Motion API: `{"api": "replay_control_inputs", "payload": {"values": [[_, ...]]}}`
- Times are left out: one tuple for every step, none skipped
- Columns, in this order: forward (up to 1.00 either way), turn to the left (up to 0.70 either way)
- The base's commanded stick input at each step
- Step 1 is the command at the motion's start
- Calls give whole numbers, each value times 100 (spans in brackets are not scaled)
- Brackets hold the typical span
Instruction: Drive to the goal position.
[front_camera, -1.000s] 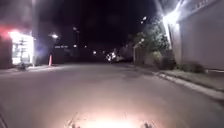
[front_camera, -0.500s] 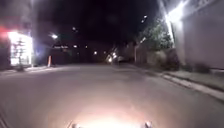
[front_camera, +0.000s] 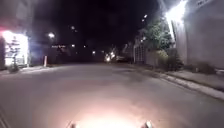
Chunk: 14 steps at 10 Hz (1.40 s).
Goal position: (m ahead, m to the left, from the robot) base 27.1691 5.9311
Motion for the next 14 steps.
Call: {"api": "replay_control_inputs", "payload": {"values": [[60,-15],[60,-12],[60,0],[60,0],[60,0],[60,0],[60,0],[60,0],[60,0],[60,0],[60,0],[60,0],[60,0],[60,0]]}}
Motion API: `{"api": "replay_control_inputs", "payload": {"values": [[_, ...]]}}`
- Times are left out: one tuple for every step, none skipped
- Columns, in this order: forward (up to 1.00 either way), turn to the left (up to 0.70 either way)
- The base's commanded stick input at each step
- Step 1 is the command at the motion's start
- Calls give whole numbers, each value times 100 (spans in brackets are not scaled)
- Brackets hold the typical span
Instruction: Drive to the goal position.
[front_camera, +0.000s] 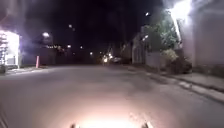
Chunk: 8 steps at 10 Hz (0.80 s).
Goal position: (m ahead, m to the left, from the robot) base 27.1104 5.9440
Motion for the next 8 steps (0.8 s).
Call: {"api": "replay_control_inputs", "payload": {"values": [[60,0],[60,0],[60,0],[60,0],[60,0],[60,0],[60,0],[60,0]]}}
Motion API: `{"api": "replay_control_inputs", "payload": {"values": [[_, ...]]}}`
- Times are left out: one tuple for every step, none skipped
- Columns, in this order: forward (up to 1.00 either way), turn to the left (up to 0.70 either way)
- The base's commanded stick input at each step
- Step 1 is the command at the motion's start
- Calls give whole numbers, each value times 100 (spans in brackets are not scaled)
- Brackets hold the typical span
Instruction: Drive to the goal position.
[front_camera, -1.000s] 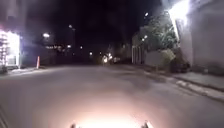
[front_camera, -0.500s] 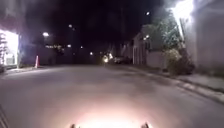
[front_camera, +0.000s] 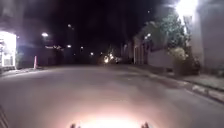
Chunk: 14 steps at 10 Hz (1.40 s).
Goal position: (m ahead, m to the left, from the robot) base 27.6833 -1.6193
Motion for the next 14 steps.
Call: {"api": "replay_control_inputs", "payload": {"values": [[60,0],[60,0],[60,-12],[60,-15],[60,-15],[60,-5],[60,0],[60,0],[60,0],[60,0],[60,0],[60,0],[60,0],[60,0]]}}
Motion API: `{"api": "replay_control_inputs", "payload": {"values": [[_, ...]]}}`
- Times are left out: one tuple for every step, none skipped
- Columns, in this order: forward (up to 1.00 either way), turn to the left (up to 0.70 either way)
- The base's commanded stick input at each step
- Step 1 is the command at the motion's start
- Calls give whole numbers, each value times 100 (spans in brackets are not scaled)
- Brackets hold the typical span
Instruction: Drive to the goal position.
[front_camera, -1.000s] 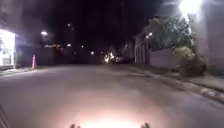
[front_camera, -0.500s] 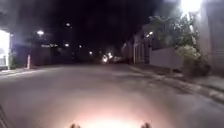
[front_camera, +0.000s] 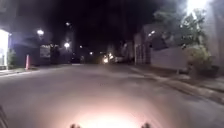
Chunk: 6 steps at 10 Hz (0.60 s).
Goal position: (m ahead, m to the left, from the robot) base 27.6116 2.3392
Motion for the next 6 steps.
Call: {"api": "replay_control_inputs", "payload": {"values": [[60,0],[60,0],[60,0],[60,0],[60,0],[60,0]]}}
